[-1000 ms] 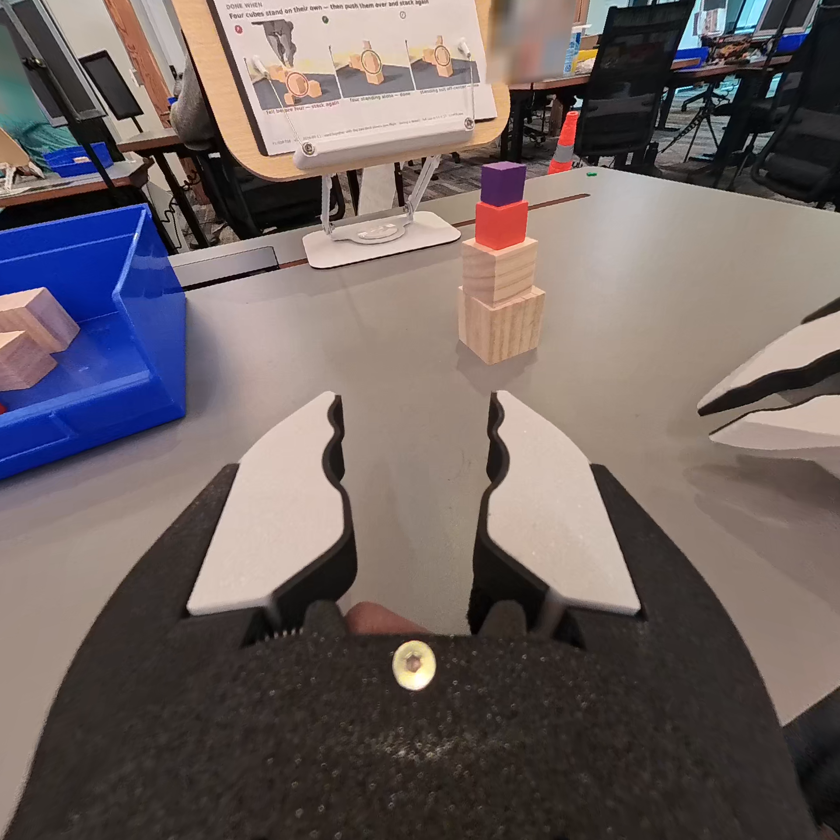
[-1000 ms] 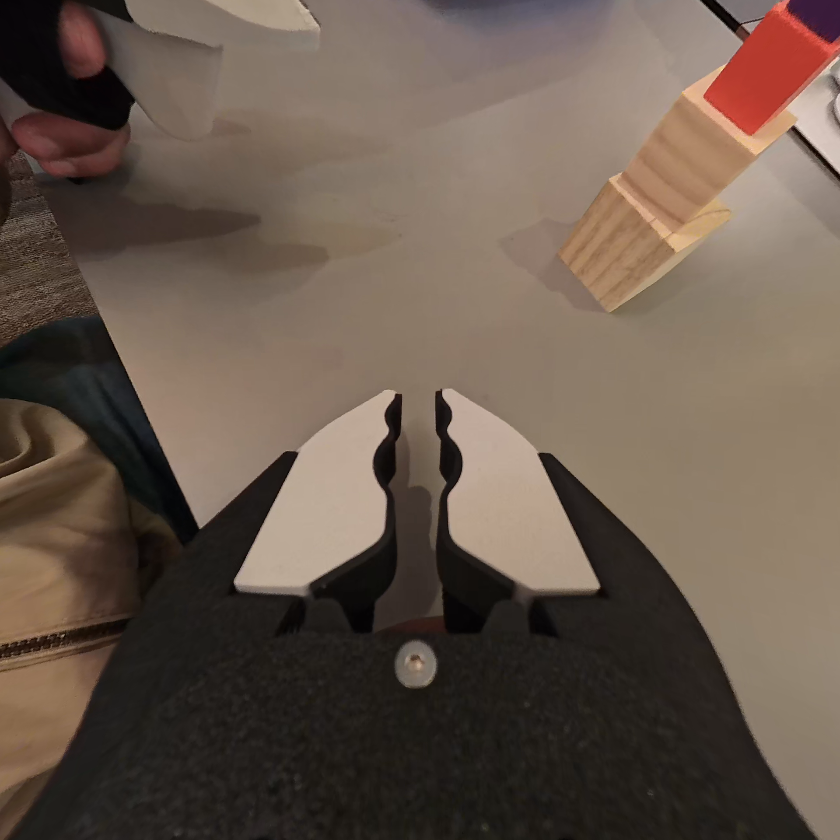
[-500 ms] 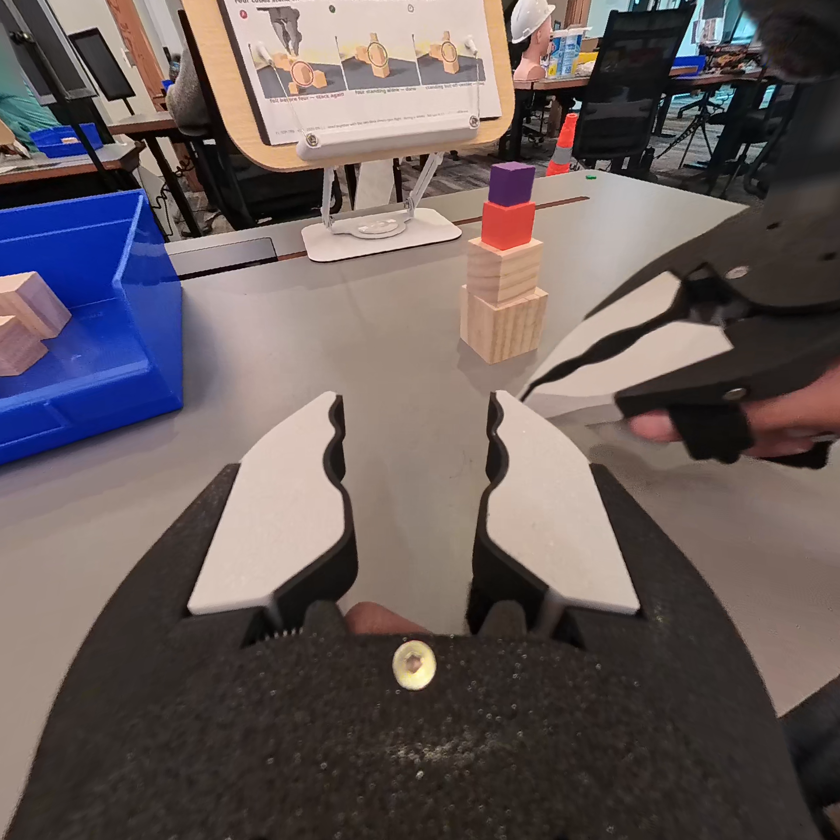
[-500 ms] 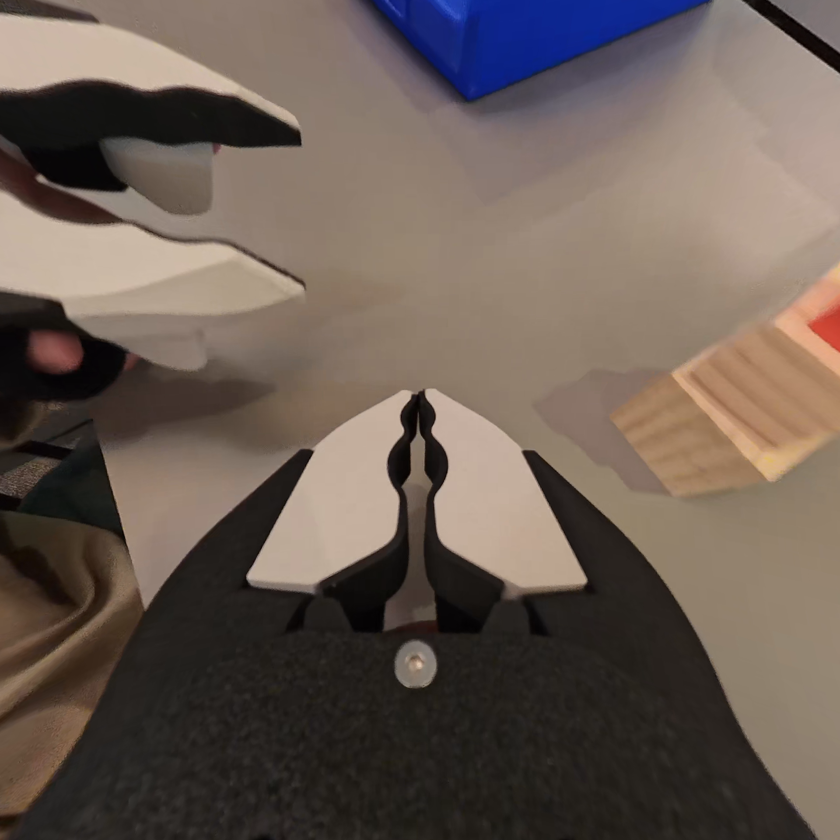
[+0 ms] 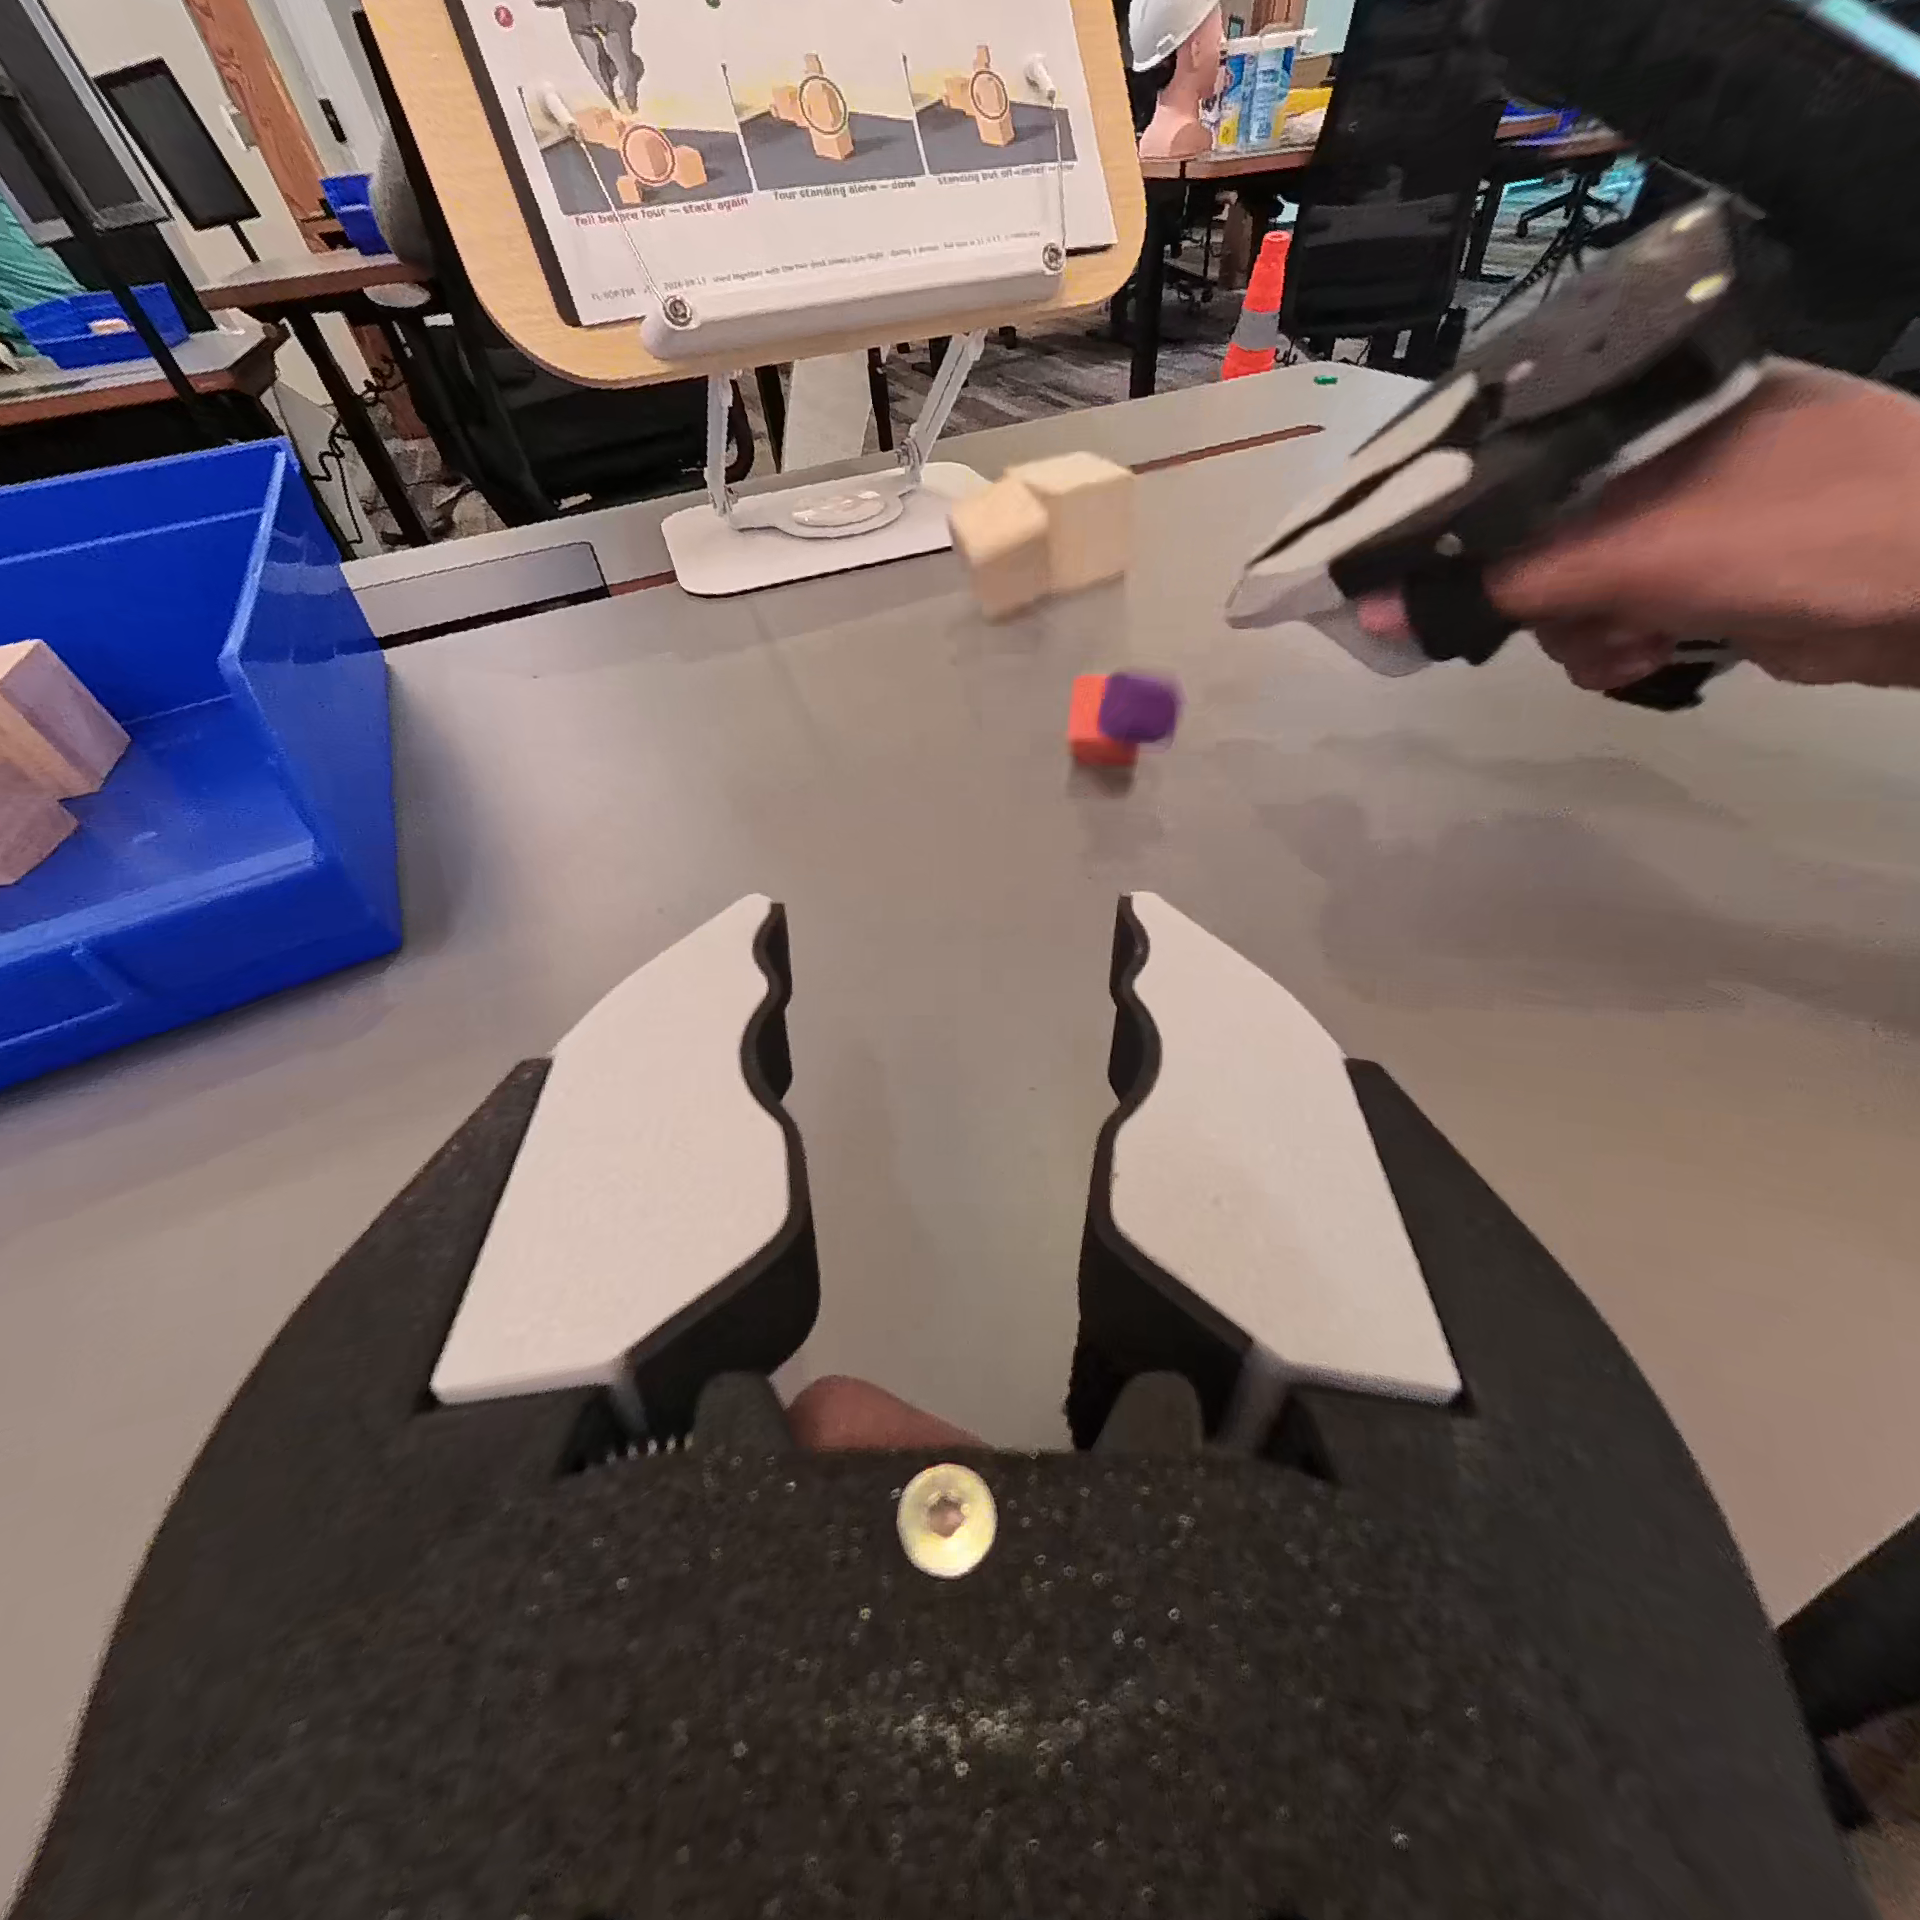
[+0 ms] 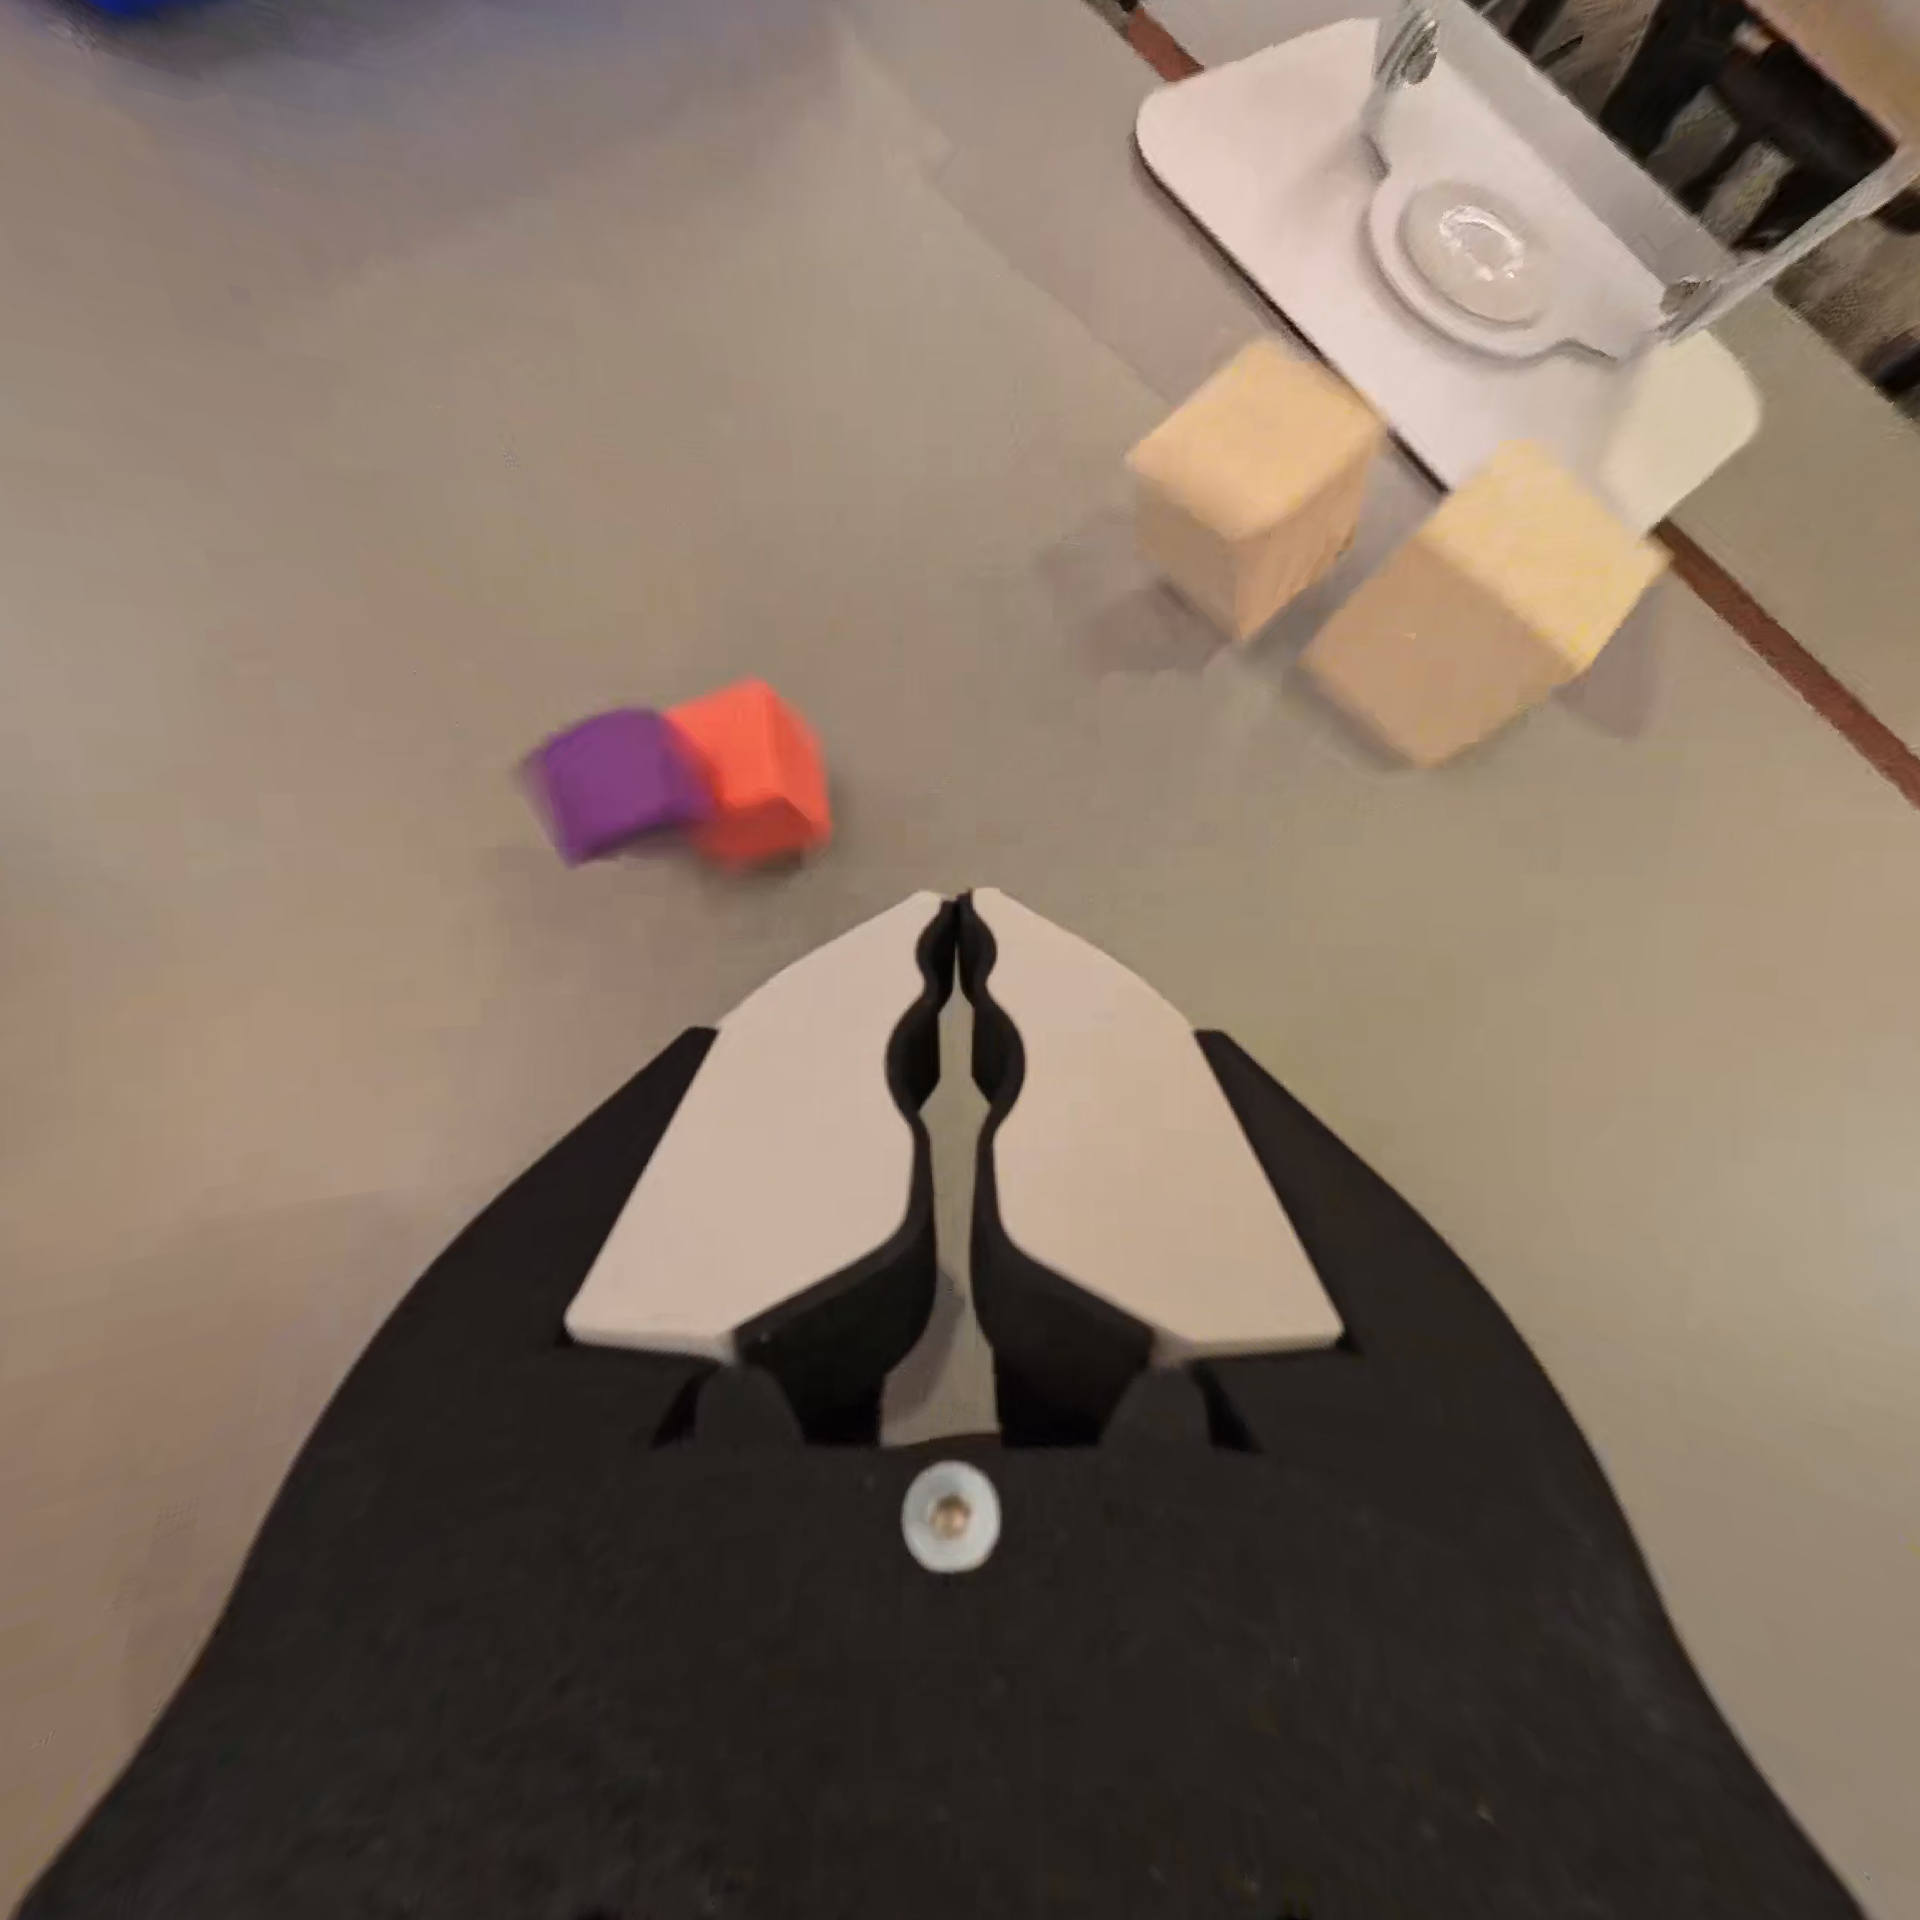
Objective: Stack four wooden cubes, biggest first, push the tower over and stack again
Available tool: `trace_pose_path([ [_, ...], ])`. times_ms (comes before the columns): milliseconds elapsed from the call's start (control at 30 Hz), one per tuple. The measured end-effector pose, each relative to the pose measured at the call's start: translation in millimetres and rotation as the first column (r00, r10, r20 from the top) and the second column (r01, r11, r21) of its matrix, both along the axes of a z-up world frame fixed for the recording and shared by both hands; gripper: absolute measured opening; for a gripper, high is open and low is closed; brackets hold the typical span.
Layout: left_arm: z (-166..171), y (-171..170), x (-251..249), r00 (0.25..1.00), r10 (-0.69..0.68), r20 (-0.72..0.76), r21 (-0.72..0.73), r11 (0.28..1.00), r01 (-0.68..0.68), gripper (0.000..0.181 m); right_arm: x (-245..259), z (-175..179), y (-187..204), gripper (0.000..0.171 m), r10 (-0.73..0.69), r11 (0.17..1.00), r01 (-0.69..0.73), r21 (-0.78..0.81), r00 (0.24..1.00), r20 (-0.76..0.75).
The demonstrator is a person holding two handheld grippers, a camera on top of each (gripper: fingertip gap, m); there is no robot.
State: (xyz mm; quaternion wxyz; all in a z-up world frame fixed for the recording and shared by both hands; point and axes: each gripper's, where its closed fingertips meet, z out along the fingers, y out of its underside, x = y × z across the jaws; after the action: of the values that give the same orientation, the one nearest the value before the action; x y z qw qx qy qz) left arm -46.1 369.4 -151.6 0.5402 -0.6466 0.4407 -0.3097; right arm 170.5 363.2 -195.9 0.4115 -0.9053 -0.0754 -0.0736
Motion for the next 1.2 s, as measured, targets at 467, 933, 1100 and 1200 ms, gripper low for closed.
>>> trace_pose_path([
  [467,4,4,3,0.998,0.055,0.015,0.089,0.994,-0.056,0.058,-73,21,-100,0.014,0.135,0.979,-0.103,0.174,0.974,-0.183],
  [933,6,12,3,0.997,0.069,0.017,0.112,0.991,-0.070,0.056,-87,18,-123,0.029,0.148,0.974,-0.117,0.192,0.977,-0.152],
  [1100,5,16,4,0.997,0.080,0.008,0.125,0.989,-0.081,0.057,-75,17,-116,0.029,0.116,0.976,-0.069,0.205,0.967,-0.227],
  [1200,7,18,0,0.995,0.095,0.019,0.131,0.987,-0.097,0.057,-75,18,-115,0.030,0.108,0.977,-0.062,0.203,0.968,-0.227],
])
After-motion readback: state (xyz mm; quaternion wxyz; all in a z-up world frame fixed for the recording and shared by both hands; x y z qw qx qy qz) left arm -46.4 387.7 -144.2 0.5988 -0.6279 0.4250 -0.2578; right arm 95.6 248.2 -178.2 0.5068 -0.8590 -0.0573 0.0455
